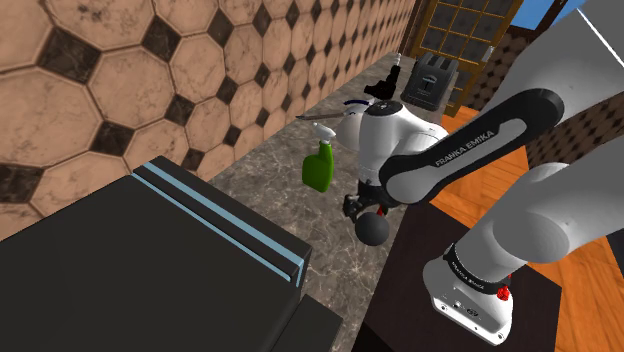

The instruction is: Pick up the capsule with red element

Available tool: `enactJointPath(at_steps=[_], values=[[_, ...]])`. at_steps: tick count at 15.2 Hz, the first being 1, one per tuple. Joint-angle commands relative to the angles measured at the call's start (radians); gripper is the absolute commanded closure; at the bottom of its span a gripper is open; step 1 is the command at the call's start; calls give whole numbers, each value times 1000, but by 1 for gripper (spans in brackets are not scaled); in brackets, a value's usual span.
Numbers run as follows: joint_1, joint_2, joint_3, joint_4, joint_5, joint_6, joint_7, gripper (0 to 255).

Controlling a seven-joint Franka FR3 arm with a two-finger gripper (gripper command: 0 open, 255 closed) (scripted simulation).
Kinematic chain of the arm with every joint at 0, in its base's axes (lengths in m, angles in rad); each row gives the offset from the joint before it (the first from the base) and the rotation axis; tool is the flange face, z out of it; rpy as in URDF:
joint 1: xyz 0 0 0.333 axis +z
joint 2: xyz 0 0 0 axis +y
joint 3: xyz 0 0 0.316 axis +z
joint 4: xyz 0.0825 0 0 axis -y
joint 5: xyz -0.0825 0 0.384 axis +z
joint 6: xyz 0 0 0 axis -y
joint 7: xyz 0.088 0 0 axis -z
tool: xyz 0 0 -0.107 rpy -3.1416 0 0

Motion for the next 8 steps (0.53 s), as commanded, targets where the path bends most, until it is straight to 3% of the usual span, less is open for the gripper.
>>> enactJointPath(at_steps=[1,2,8], values=[[-5,23,6,2,-7,22,9,0],[-6,26,7,4,-8,22,11,255],[-5,21,6,3,-6,18,8,255]])
